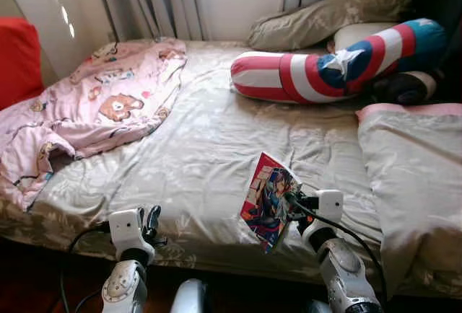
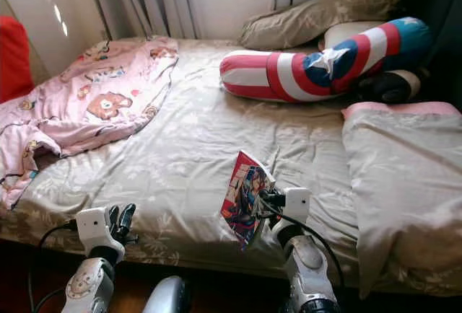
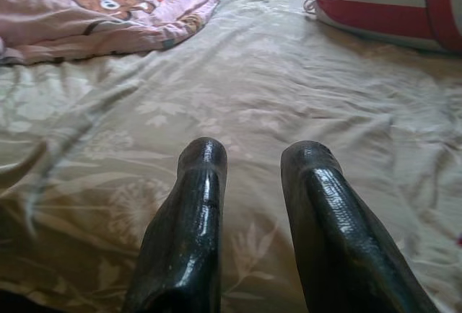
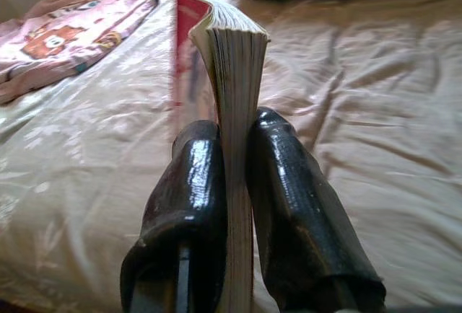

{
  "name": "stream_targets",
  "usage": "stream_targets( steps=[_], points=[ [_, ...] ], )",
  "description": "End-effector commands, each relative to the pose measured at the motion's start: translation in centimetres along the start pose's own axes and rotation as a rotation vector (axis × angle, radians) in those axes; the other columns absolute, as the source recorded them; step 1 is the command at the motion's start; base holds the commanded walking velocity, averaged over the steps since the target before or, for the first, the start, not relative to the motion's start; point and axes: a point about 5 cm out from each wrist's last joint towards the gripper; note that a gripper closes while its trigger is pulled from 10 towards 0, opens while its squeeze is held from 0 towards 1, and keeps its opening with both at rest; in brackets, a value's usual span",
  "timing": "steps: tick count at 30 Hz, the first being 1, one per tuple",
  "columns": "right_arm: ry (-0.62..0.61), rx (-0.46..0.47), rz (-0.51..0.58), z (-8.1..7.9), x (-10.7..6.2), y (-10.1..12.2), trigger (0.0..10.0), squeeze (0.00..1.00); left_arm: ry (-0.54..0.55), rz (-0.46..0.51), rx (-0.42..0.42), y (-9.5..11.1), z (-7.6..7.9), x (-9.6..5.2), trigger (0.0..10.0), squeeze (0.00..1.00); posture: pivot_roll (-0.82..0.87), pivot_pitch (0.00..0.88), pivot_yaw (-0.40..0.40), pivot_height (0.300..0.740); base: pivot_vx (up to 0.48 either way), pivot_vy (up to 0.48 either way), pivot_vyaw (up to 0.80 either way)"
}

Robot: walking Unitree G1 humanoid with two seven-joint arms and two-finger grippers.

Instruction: Clean up the room

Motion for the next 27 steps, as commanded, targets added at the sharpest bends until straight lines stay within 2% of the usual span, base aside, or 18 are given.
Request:
stream_targets(
  steps=[1,7,27],
  points=[
    [0.022,-0.009,0.07,-0.34,0.44,1.56,10.0,0.0,0.01,0.013,-0.007,0.41,-0.18,0.23,10.0,0.0,0.01,0.0,0.034,0.619,0.0,0.0,0.0],
    [0.027,-0.001,0.079,-0.31,0.46,1.72,10.0,0.0,0.009,0.024,-0.005,0.7,-0.21,0.35,10.0,0.0,0.01,0.0,0.034,0.619,0.08,0.0,0.0],
    [0.064,-0.005,0.067,-0.71,0.43,1.41,10.0,0.0,-0.011,0.042,-0.006,1.12,0.05,0.48,10.0,0.0,0.01,0.0,0.034,0.619,0.299,0.0,0.0]
  ],
)
Point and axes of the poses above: a point about 5 cm out from each wrist's last joint towards the gripper, its own x axis pointing out of the wrist towards the gripper, its own y axis along the axis of the wrist's last joint, z = x × y, and after that the axes turned 13 degrees about x, right-handed
